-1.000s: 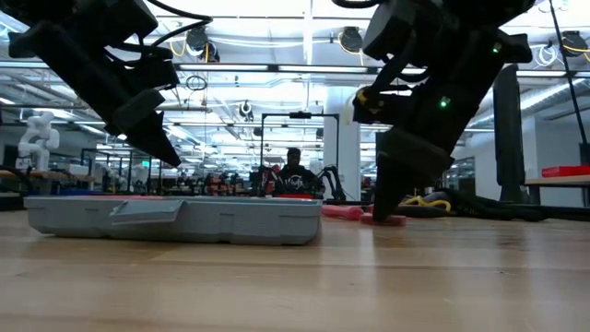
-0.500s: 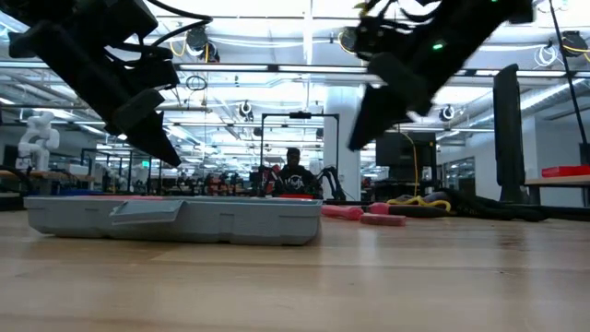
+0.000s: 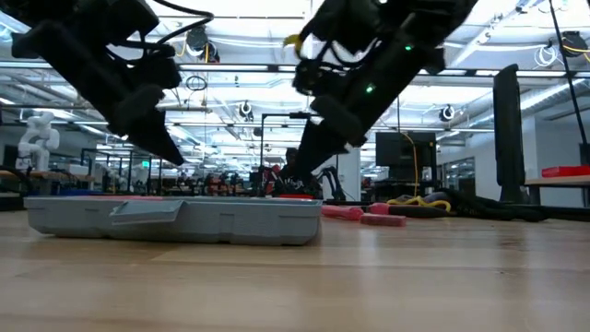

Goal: Prefit tool cases
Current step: Remove the pink terminal block from the gray prefit tool case

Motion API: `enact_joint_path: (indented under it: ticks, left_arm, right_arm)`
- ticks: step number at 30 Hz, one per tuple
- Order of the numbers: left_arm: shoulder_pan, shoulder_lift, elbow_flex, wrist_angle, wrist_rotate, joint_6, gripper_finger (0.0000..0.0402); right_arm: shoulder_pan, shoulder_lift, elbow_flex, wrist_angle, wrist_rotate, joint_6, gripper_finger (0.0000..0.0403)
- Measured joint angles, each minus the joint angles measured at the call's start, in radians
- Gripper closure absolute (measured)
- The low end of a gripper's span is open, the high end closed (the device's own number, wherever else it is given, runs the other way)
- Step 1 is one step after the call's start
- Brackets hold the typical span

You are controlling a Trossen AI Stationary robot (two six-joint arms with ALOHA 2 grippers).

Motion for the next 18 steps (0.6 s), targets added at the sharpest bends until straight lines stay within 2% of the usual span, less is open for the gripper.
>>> enact_joint_path:
  ticks: [7,13,18]
  left_arm:
    - [0.000,0.061,0.000,0.118,0.121,0.000,0.0393]
    - [0.001,0.180,0.000,0.174,0.179,-0.001,0.0393]
    - [0.001,0.263,0.000,0.218,0.224,-0.001,0.0393]
  right_arm:
    - [0.028,0.157,0.173,-0.242,0.121,-0.061,0.0248]
    - [0.057,0.232,0.233,-0.290,0.234,-0.075,0.0251]
    - [0.074,0.242,0.233,-0.293,0.280,-0.066,0.0285]
